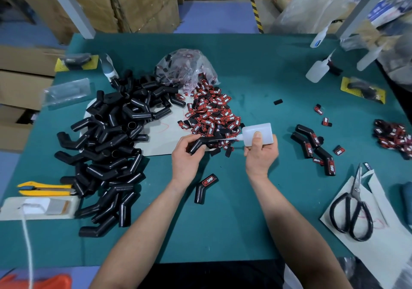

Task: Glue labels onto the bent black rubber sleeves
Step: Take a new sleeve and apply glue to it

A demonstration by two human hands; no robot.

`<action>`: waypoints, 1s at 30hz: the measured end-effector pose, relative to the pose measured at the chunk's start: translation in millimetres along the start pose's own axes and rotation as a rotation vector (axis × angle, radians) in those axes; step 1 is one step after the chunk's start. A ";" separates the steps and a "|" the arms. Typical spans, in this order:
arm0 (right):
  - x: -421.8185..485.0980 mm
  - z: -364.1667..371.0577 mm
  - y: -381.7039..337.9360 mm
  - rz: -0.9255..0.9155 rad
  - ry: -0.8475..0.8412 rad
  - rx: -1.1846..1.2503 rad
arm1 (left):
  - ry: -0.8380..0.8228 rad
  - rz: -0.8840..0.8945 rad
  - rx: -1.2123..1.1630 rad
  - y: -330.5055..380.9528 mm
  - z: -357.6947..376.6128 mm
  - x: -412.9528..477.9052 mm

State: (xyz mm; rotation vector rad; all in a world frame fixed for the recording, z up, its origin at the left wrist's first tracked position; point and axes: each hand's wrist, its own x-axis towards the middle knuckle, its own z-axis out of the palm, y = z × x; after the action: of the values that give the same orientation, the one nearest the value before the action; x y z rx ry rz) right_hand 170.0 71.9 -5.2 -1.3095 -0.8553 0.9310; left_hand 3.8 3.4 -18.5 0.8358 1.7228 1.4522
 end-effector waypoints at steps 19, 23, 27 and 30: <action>1.5 -1.2 2.1 -0.060 0.012 -0.063 | 0.021 -0.046 0.050 5.3 1.6 -1.4; 3.3 -2.6 1.9 -0.066 0.026 -0.066 | 0.025 -0.046 0.052 4.6 2.0 -0.8; 4.1 -3.0 1.7 -0.060 0.037 -0.056 | 0.023 -0.038 0.054 1.7 1.7 -0.3; 3.1 -2.6 4.4 -0.071 0.016 -0.064 | 0.022 -0.039 0.041 0.5 2.9 -0.2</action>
State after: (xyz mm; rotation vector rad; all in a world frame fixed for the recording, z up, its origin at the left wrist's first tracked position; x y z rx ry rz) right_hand 173.4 73.9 -9.9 -1.3312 -0.9195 0.8423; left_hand 6.4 4.8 -18.3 0.8060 1.7803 1.4094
